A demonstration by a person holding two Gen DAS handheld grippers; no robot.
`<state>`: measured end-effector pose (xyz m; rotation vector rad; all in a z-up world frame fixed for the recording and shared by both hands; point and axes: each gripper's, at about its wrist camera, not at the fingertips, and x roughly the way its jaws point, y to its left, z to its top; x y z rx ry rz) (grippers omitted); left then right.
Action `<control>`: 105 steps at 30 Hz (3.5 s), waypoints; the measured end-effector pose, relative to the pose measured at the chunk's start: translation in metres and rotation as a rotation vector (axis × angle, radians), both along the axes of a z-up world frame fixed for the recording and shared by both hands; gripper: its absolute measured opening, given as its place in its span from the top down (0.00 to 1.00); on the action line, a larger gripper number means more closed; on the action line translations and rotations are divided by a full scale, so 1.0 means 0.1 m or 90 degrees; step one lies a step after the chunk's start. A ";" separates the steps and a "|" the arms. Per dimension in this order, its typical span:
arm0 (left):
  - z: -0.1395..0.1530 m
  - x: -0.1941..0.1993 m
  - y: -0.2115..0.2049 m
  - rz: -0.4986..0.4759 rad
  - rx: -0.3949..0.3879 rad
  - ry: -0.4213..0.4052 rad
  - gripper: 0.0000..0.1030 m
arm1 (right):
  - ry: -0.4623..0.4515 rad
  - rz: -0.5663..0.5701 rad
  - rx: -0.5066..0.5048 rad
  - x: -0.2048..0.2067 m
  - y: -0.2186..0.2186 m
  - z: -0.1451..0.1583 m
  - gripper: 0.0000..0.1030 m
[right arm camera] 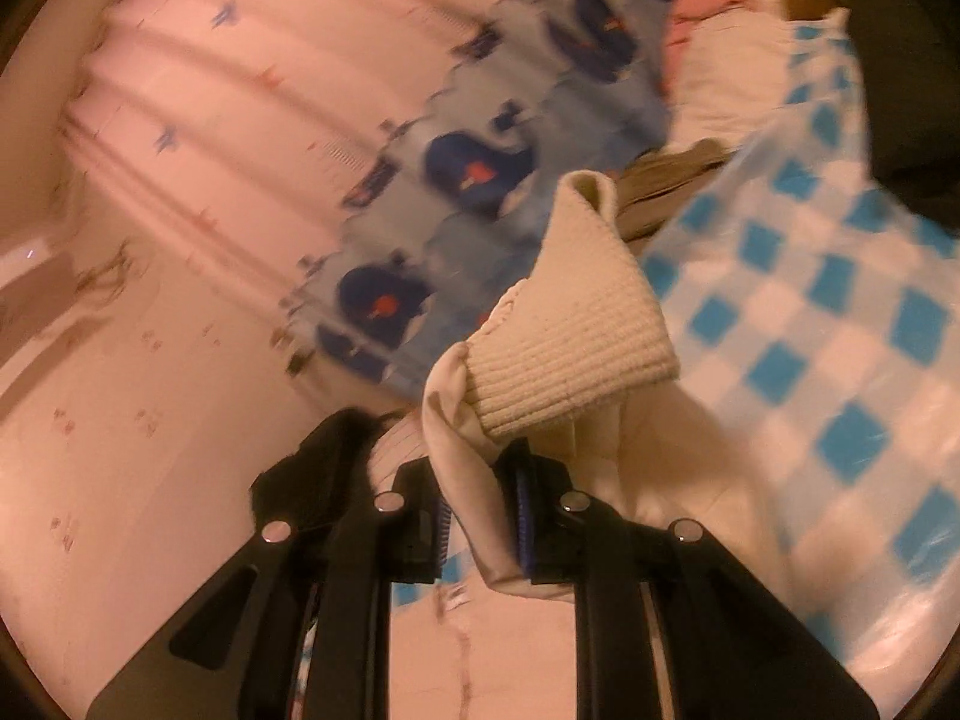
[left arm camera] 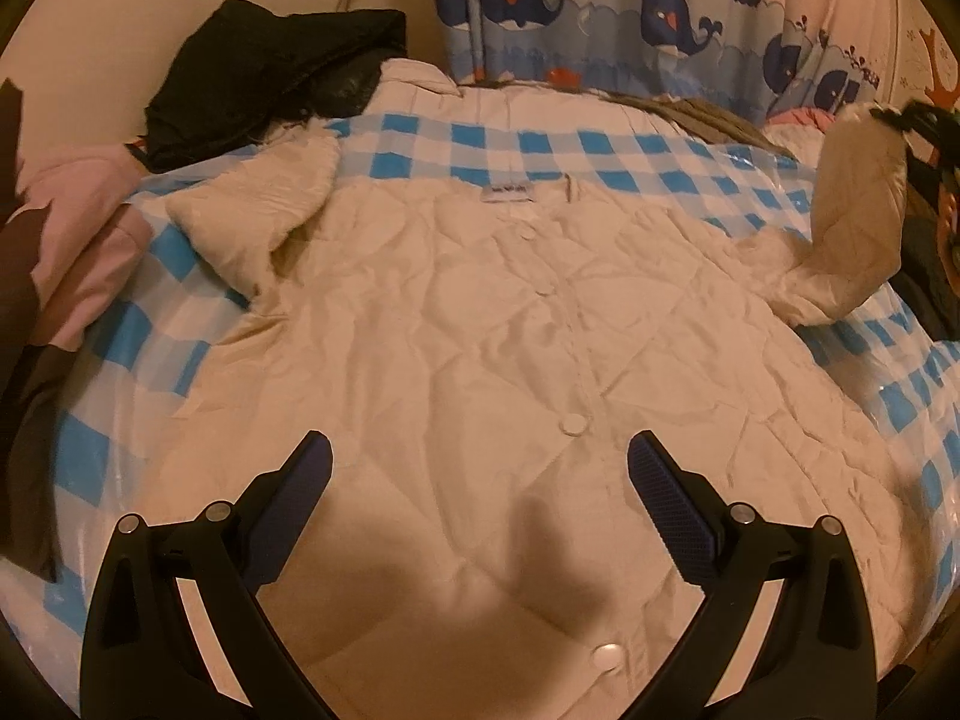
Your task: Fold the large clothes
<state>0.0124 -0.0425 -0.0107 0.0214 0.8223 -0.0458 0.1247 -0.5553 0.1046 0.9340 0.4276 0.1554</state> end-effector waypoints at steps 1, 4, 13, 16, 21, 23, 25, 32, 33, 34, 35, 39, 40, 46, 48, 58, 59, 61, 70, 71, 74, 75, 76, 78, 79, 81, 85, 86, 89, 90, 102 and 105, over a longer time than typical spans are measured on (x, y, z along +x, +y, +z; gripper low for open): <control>0.03 -0.02 0.05 0.003 -0.003 -0.003 0.08 | -0.002 0.011 -0.003 0.05 0.14 0.04 0.83; 0.10 -0.07 0.18 0.010 -0.007 -0.016 0.08 | -0.009 0.053 -0.013 0.20 0.63 0.12 0.83; 0.23 -0.19 0.47 0.027 -0.008 -0.037 0.08 | -0.004 0.133 -0.027 0.52 1.66 0.09 0.83; 0.26 -0.23 0.58 0.034 0.000 -0.042 0.08 | -0.002 0.156 -0.032 0.63 2.01 0.08 0.83; 0.27 -0.25 0.84 0.061 0.004 -0.041 0.08 | -0.003 0.194 -0.037 0.78 2.51 -0.03 0.83; 0.26 -0.25 0.96 0.075 0.002 -0.037 0.08 | -0.002 0.209 -0.033 0.85 2.72 -0.09 0.82; 0.25 -0.26 1.06 0.087 -0.002 -0.034 0.08 | 0.001 0.226 -0.032 0.91 2.97 -0.16 0.83; 0.25 -0.28 1.21 0.097 -0.012 -0.030 0.08 | 0.023 0.270 -0.069 0.92 3.67 -0.43 0.82; 0.26 -0.28 1.22 0.095 -0.014 -0.031 0.08 | 0.029 0.275 -0.085 0.91 3.77 -0.49 0.82; 0.26 -0.29 1.22 0.094 -0.014 -0.032 0.08 | 0.034 0.279 -0.097 0.90 3.85 -0.54 0.82; 0.27 -0.29 1.21 0.093 -0.015 -0.033 0.08 | 0.040 0.283 -0.109 0.89 3.92 -0.60 0.82; 0.28 -0.32 1.22 0.090 -0.017 -0.036 0.08 | 0.067 0.298 -0.160 0.87 4.17 -0.88 0.82; 0.28 -0.32 1.22 0.090 -0.017 -0.035 0.08 | 0.070 0.302 -0.172 0.85 4.20 -0.94 0.82; 0.27 -0.32 1.21 0.087 -0.024 -0.030 0.08 | 0.084 0.359 -0.293 0.76 4.61 -1.22 0.77; 0.27 -0.32 1.20 0.085 -0.024 -0.030 0.08 | 0.095 0.382 -0.319 0.74 4.73 -1.31 0.70; 0.25 -0.30 1.13 0.080 -0.016 -0.025 0.08 | 0.137 0.501 -0.263 0.72 4.95 -1.52 0.28; 0.24 -0.30 1.14 0.081 -0.017 -0.025 0.08 | 0.128 0.489 -0.227 0.68 4.77 -1.43 0.28; 0.23 -0.28 1.14 0.080 -0.025 -0.021 0.08 | 0.110 0.434 -0.217 0.56 4.35 -1.25 0.28; 0.50 0.96 0.41 -0.050 0.023 -0.077 0.08 | 0.200 0.177 -0.300 0.39 2.43 -1.23 0.22; 0.41 1.22 0.31 -0.046 0.023 -0.064 0.08 | 0.213 0.173 -0.300 0.40 2.34 -1.32 0.22; 0.00 1.86 0.11 -0.048 0.011 0.007 0.08 | 0.253 0.188 -0.307 0.45 2.18 -1.70 0.22; -0.18 2.01 0.07 -0.037 0.029 0.028 0.08 | 0.269 0.199 -0.314 0.45 2.18 -1.84 0.21; -0.47 2.19 0.03 -0.018 0.081 0.070 0.08 | 0.274 0.208 -0.327 0.46 2.19 -2.00 0.19; -0.93 2.37 0.02 -0.017 0.114 0.144 0.06 | 0.257 0.209 -0.351 0.43 2.28 -2.02 0.12; -1.02 2.36 0.08 -0.016 0.089 0.136 0.06 | 0.258 0.219 -0.380 0.44 2.37 -2.00 0.07; -0.95 2.35 0.04 -0.013 0.101 0.138 0.06 | 0.254 0.220 -0.402 0.43 2.42 -2.02 0.07; -0.23 2.31 -0.08 -0.005 0.244 -0.031 0.07 | 0.208 0.212 -0.330 0.38 2.26 -2.05 0.07; -0.10 2.41 -0.07 0.006 0.283 -0.055 0.06 | 0.202 0.209 -0.316 0.36 2.23 -2.05 0.07; 0.18 3.07 0.20 0.068 0.338 -0.037 0.07 | 0.182 0.202 -0.321 0.32 2.26 -2.03 0.07; 0.21 3.37 0.36 0.100 0.341 -0.008 0.07 | 0.175 0.200 -0.321 0.31 2.26 -2.03 0.07; -0.19 4.38 1.26 0.219 0.197 0.117 0.07 | 0.147 0.195 -0.312 0.24 2.27 -2.01 0.07; -0.35 4.38 1.32 0.211 0.168 0.125 0.07 | 0.147 0.195 -0.313 0.24 2.27 -2.02 0.07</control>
